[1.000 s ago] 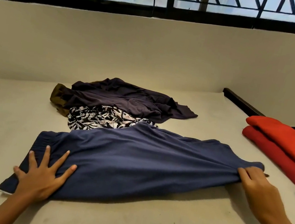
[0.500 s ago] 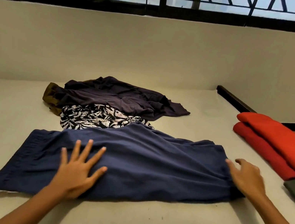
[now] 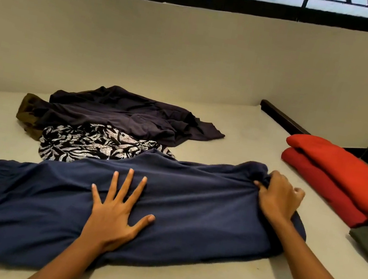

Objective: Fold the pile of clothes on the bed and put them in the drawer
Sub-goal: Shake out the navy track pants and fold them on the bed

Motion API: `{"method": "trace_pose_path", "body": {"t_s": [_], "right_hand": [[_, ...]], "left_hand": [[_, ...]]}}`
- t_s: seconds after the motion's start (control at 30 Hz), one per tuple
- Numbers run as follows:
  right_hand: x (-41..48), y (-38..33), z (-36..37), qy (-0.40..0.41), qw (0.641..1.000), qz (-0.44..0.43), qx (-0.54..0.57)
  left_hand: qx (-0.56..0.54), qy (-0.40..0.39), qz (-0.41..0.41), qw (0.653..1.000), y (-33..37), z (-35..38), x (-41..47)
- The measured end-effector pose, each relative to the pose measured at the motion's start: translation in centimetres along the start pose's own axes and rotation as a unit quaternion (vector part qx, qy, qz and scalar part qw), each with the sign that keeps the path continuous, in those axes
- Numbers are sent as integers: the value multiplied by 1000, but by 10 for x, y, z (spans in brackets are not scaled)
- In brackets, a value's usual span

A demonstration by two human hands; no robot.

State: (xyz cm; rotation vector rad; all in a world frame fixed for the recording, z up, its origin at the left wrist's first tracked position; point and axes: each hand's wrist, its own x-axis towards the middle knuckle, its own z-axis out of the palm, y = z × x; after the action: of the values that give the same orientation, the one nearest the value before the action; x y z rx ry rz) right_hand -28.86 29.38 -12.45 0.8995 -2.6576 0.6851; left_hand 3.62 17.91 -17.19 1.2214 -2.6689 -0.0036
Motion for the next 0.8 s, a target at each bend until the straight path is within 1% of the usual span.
{"method": "trace_pose_path", "body": {"t_s": [0.03,0.1,0.17,0.2,0.27,0.3,0.37,0.43,0.53,0.6,0.63,0.67,0.7,0.73,0.8], "right_hand": [[2,1,0,4,1000,8,-18],[0,3,6,-30,996,22,-80],[-8,5,13,-52,991,1,-123],[-11,7,14,-50,991,-16,-124],[-21,12,7,-34,993,-32,-108],[-27,15,0,-43,993,-18,-107],[-43,25,-10,-85,990,33,-111],[-61,35,-19,-108,984,41,-134],[-72,40,-31,-105,987,5,-125],[-71,39,-40,-106,988,-3,-115],[-71,35,-43,-101,986,-14,-128],[-71,30,-44,-93,985,-32,-144],[-72,22,-42,-88,984,-55,-142],[-76,7,-39,-89,985,-92,-118],[-91,-30,-32,-99,979,-173,-44]], "left_hand": [[3,-5,5,1000,0,1,0],[7,-10,5,1000,-1,4,0],[4,-12,2,1000,0,3,1],[3,-9,3,1000,1,3,2],[6,-47,-11,999,1,0,2],[14,-65,-17,998,3,-3,1],[27,-93,-22,995,7,-9,3],[30,-124,-24,992,9,-14,6],[1,-133,-23,991,13,-21,3],[19,-105,7,994,23,-21,-11],[15,-120,13,993,31,-26,-23],[16,-113,29,993,36,-26,-30],[5,-136,48,990,42,-28,-37],[-6,-104,80,991,44,-24,-41],[-55,-146,81,984,47,-29,-42]]}}
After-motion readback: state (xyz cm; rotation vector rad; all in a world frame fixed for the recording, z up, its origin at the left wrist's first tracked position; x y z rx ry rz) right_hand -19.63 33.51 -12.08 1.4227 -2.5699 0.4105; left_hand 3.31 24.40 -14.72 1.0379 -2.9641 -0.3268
